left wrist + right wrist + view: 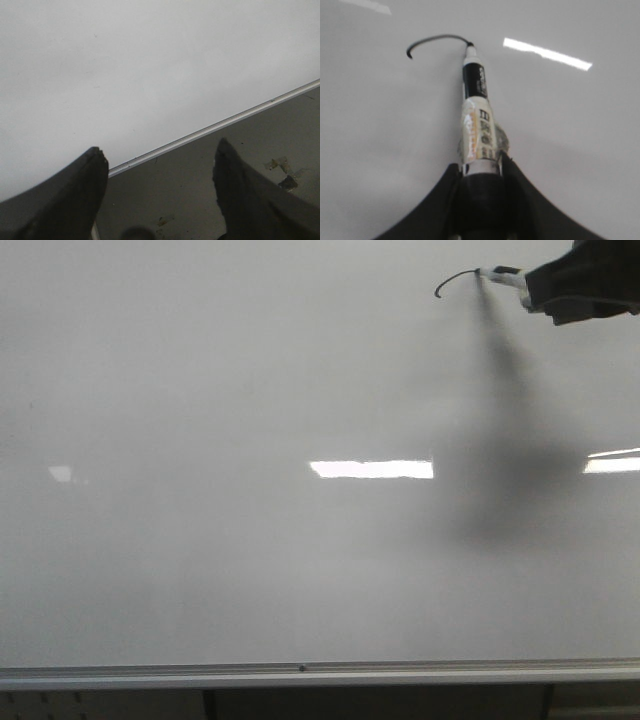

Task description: Write number 2 on whiteboard

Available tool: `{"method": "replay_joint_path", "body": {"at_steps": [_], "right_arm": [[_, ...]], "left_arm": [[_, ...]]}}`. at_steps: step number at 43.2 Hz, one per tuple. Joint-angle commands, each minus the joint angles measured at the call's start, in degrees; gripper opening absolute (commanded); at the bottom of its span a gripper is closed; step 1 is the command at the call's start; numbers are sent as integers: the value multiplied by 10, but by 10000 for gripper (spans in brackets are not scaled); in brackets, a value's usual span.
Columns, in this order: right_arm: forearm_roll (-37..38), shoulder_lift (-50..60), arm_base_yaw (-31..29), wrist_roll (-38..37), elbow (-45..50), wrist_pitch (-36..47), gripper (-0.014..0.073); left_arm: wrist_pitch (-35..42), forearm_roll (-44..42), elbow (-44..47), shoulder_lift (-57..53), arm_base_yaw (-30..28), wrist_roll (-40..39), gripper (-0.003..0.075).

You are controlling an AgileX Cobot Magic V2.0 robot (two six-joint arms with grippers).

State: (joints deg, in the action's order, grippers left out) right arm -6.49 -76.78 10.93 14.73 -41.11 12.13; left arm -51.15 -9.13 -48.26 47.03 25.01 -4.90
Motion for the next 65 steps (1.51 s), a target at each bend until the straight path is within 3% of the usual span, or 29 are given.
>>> {"method": "replay_joint_path", "body": {"at_steps": [1, 6, 16, 33, 42, 46, 54, 59, 65], "right_arm": [[1, 13, -4, 4, -19, -22, 35], [1, 11, 15, 4, -19, -64, 35], [1, -7, 38, 4, -19, -64, 35], [1, -8, -32, 4, -19, -112, 35], [1, 48, -8, 4, -19, -133, 35], [1, 93, 13, 4, -23, -193, 35], [1, 153, 59, 13, -92, -439, 35], [1, 156, 87, 72, -148, -604, 35], [-27, 156, 117, 165, -177, -726, 35]], "left_arm": [[36, -1, -15, -1, 6, -7, 438], [36, -1, -15, -1, 6, -7, 438], [37, -1, -15, -1, 6, -7, 438], [37, -1, -15, -1, 6, -7, 438], [42, 0, -15, -1, 6, 2, 438], [54, 29, -17, -1, 6, 63, 438], [39, 176, -50, 16, 6, 246, 438], [5, 253, -80, 46, 6, 331, 438], [-22, 347, -104, 81, 11, 439, 438]]}}
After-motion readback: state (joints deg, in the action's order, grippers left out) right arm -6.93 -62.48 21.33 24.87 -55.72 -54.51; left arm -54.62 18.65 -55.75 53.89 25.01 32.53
